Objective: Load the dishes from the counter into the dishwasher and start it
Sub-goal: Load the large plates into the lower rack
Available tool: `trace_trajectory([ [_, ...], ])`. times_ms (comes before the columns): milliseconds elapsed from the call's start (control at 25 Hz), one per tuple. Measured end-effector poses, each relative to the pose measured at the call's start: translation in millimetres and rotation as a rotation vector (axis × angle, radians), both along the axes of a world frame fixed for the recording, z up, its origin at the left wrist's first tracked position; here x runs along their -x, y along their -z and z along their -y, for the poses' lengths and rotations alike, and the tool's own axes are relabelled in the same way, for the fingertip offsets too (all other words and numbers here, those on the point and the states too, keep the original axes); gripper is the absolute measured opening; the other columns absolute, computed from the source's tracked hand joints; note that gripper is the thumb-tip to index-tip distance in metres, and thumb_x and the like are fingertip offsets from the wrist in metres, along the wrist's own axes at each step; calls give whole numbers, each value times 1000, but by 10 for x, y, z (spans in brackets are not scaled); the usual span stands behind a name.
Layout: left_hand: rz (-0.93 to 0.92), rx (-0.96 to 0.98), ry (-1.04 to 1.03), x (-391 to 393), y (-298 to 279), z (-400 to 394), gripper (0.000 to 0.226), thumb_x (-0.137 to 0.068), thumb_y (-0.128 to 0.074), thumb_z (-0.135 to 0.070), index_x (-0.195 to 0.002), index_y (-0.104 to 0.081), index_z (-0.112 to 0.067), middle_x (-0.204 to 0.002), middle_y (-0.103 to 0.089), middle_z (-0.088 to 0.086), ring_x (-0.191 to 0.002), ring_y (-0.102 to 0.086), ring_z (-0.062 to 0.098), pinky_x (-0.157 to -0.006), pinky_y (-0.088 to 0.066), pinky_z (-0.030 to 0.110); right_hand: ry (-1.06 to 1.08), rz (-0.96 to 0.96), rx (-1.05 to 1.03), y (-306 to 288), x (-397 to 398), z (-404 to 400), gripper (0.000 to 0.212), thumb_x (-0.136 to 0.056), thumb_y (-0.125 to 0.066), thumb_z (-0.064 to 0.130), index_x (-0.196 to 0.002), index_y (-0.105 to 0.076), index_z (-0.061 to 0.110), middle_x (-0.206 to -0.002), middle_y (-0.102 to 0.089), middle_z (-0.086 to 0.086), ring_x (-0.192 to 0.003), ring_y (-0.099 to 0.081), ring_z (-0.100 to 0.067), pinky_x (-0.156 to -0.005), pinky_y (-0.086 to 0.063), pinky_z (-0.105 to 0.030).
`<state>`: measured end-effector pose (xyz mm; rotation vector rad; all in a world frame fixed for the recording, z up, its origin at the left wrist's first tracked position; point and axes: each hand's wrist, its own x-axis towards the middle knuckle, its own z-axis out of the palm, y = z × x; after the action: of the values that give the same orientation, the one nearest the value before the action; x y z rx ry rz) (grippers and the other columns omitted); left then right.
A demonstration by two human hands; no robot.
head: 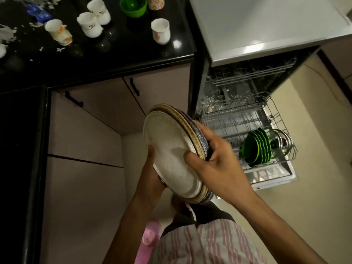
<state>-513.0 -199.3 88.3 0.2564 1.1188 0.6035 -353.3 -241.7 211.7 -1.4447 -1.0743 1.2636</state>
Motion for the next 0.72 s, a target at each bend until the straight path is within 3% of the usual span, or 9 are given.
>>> trace_trajectory([
  [160,197,-8,-21,-232,161,86,79,-93,-38,-69,-149,-35,-14,-146,-46,19,-133,-45,39,-109,-34,59,40,43,5,-15,-214,226,61,-89,-60,4,-145,-43,20,-124,-66,7,-110,-64,-10,-96,-52,-42],
  [280,161,9,-5,-529,92,189,70,-97,-35,-63,-143,-43,-11,-132,-60,17,-119,-60,33,-90,-53,49,-25,67,2,-34,-465,366,59,-93,-60,16,-147,-38,24,-121,-67,0,-100,-68,-20,-90,-54,-47],
  [360,176,-3,7,-710,103,286,67,-96,-42,-61,-145,-42,-15,-143,-50,17,-130,-51,34,-105,-42,52,-106,68,-18,-57,-690,463,47,-97,-56,15,-141,-43,30,-116,-68,-2,-103,-65,-28,-89,-52,-47],
  [480,134,-13,-38,-968,211,417,73,-89,-54,-60,-147,-40,-17,-149,-41,19,-136,-42,37,-114,-28,57,-186,85,-30,-127,-1021,585,43,-101,-52,15,-128,-39,46,-117,-59,37,-115,-53,13,-92,-42,-7],
  [520,150,-15,-58,-1105,227,487,72,-89,-54,-58,-147,-40,-18,-148,-43,17,-136,-42,37,-114,-28,56,-216,86,-9,-115,-1170,641,42,-102,-50,18,-129,-37,46,-117,-57,40,-114,-50,17,-92,-40,-4],
  [600,104,-23,-59,-1358,254,645,71,-88,-56,-59,-145,-42,-19,-146,-47,14,-134,-46,34,-112,-32,55,-274,97,23,-30,-1462,746,37,-103,-45,27,-138,-37,38,-122,-63,21,-111,-57,9,-93,-45,-13],
  [720,-13,-6,-38,-1657,366,838,79,-83,-60,-67,-143,-46,-19,-142,-54,7,-127,-55,24,-108,-42,48,-343,166,69,116,-1825,828,53,-102,-39,46,-151,-27,29,-119,-67,4,-104,-64,-5,-93,-52,-35],
])
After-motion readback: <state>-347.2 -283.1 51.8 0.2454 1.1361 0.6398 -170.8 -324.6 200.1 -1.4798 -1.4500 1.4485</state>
